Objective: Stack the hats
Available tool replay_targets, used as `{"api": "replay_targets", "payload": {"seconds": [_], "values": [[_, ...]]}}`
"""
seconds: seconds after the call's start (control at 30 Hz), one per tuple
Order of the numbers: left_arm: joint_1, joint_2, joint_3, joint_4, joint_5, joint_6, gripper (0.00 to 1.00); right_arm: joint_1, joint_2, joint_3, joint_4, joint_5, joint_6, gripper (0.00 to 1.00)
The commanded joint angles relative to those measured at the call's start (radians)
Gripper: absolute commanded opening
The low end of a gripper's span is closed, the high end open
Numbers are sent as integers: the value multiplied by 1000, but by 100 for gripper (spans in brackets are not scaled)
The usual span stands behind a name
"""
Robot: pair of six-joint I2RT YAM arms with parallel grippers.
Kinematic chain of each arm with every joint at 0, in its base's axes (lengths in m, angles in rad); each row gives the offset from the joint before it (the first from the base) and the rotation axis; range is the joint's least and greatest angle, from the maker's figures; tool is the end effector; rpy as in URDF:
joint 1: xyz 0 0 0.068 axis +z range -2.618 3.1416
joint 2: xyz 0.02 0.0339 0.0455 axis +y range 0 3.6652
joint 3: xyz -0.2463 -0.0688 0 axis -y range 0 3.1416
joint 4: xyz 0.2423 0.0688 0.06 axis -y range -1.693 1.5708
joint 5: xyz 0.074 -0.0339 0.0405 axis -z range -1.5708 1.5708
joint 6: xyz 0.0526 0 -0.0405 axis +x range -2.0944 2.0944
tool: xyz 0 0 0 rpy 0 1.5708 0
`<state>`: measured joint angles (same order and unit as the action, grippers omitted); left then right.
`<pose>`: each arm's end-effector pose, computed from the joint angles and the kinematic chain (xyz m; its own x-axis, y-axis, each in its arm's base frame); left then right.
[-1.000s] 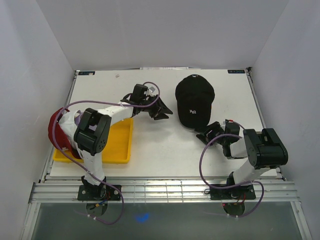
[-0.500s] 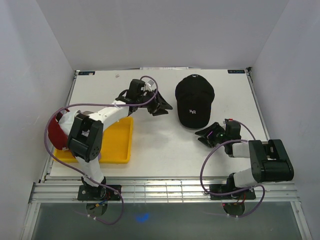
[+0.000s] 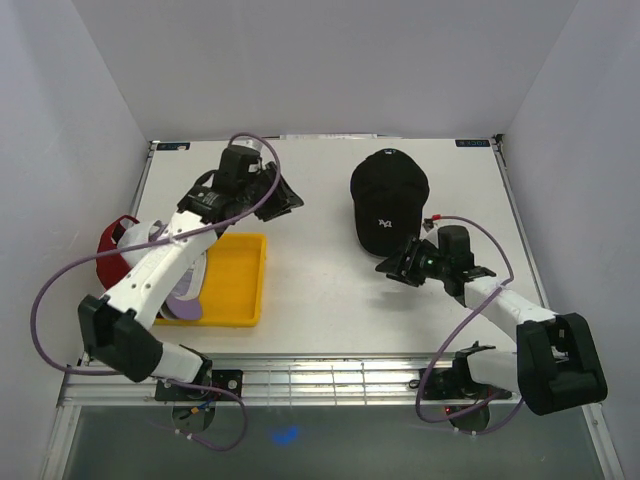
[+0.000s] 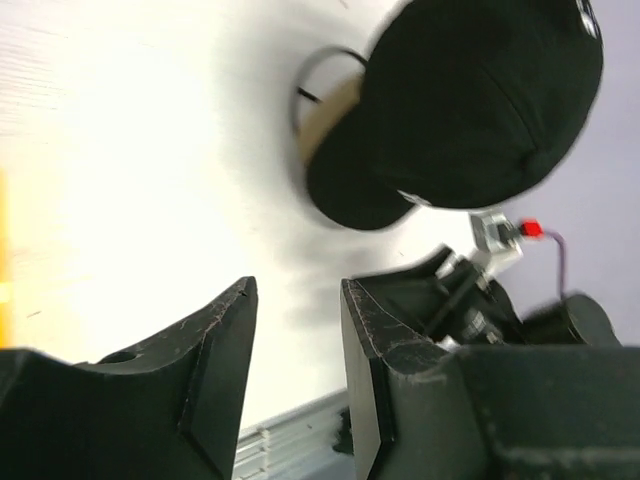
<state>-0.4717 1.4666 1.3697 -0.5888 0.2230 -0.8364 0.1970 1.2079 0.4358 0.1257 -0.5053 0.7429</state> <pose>0.2961 -0.1641 0.3154 -0.8201 -0.3943 -0.4147 -0.0195 0.7436 -0.6683 0.2341 0.0727 0.1454 -0.8072 0.4425 -0.3907 -0.0057 0.6560 0.7547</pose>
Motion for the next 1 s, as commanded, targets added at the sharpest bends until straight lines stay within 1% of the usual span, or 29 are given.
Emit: {"api": "replay_targets", "payload": {"seconds": [0.0, 0.03, 0.07, 0.13, 0.17, 0.23, 0.27, 0.3, 0.37, 0.47, 0.5, 0.53, 0.6, 0.63, 0.73, 0.97], "values": [[2, -159, 42, -328, -405, 36, 49, 131, -30, 78, -123, 46, -100, 55], [4, -214, 32, -365, -450, 28, 49, 186, -27, 89, -120, 63, -94, 55], [7, -238, 28, -440, -524, 16, 49, 211, -25, 90, -109, 67, -85, 55], [11, -293, 17, -514, -594, -42, 49, 280, -7, 109, -69, 67, -56, 55], [13, -310, 2, -578, -652, -58, 49, 304, 4, 124, -66, 82, -50, 55], [18, -351, -14, -644, -712, -113, 49, 373, 47, 185, -61, 102, -48, 55], [18, -360, -20, -708, -744, -130, 49, 390, 64, 205, -61, 103, -50, 55], [19, -368, -17, -738, -801, -147, 49, 406, 94, 225, -61, 105, -51, 55], [24, -380, -17, -787, -846, -167, 50, 433, 117, 256, -52, 99, -53, 55], [56, -349, -30, -812, -901, -164, 52, 447, 147, 251, -8, 79, -34, 55], [74, -336, -40, -812, -910, -152, 52, 450, 160, 250, 2, 73, -31, 55], [115, -328, -46, -812, -922, -144, 52, 458, 166, 248, 6, 64, -31, 55], [148, -318, -70, -790, -938, -109, 52, 463, 180, 241, 17, 57, -31, 55], [174, -315, -81, -751, -948, -83, 52, 466, 183, 235, 20, 53, -31, 55], [218, -273, -110, -738, -984, -41, 52, 467, 189, 215, 38, 42, -30, 55], [286, -189, -87, -678, -1073, 71, 52, 467, 206, 210, 52, 24, -36, 55]]}}
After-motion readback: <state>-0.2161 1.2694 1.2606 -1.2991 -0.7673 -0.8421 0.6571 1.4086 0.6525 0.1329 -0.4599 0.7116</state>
